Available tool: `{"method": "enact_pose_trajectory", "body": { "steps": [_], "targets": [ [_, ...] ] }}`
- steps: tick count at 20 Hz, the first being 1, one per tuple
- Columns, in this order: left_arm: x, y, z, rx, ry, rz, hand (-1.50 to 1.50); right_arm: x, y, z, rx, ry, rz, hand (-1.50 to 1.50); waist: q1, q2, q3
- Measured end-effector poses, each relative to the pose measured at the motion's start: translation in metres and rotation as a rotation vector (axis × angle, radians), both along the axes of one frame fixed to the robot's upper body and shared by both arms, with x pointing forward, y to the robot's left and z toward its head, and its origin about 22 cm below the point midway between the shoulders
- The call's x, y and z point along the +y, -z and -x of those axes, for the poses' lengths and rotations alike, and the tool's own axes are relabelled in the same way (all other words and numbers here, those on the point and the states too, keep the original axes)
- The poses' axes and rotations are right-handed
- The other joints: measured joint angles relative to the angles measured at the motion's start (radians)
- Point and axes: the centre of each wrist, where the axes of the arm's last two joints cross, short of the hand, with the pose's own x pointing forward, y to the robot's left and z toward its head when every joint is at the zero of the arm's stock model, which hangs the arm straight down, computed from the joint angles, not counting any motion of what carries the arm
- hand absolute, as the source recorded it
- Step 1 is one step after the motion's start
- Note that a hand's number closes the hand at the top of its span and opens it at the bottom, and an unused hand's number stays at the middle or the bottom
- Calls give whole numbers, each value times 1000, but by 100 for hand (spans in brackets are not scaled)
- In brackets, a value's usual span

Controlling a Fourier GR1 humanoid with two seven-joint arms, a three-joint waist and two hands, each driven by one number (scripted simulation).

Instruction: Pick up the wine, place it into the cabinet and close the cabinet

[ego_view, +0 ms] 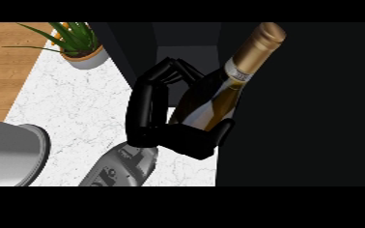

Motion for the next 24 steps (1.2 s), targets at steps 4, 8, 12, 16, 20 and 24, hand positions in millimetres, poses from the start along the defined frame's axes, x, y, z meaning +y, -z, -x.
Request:
{"method": "enact_pose_trajectory", "body": {
  "steps": [4,8,12,16,20,24],
  "targets": [
    [-8,-2,-9,-9,-25,-21,150,-4,1,1,-5,7,18,-150,-1,0,0],
    [-15,4,-17,-12,-44,-29,150,-7,1,1,-11,10,28,-150,-2,0,0],
    [-19,16,-18,8,-61,-4,150,-5,1,0,-9,3,15,-150,-3,1,0],
    [-15,27,-22,22,-75,29,150,-8,1,0,-11,11,24,-150,-4,2,0],
    [-15,42,-25,32,-89,30,150,-7,3,1,-5,3,22,-150,-4,1,0],
    [-14,60,-30,31,-113,-19,150,-6,1,0,-10,1,25,-150,-2,1,0]
  ]
}}
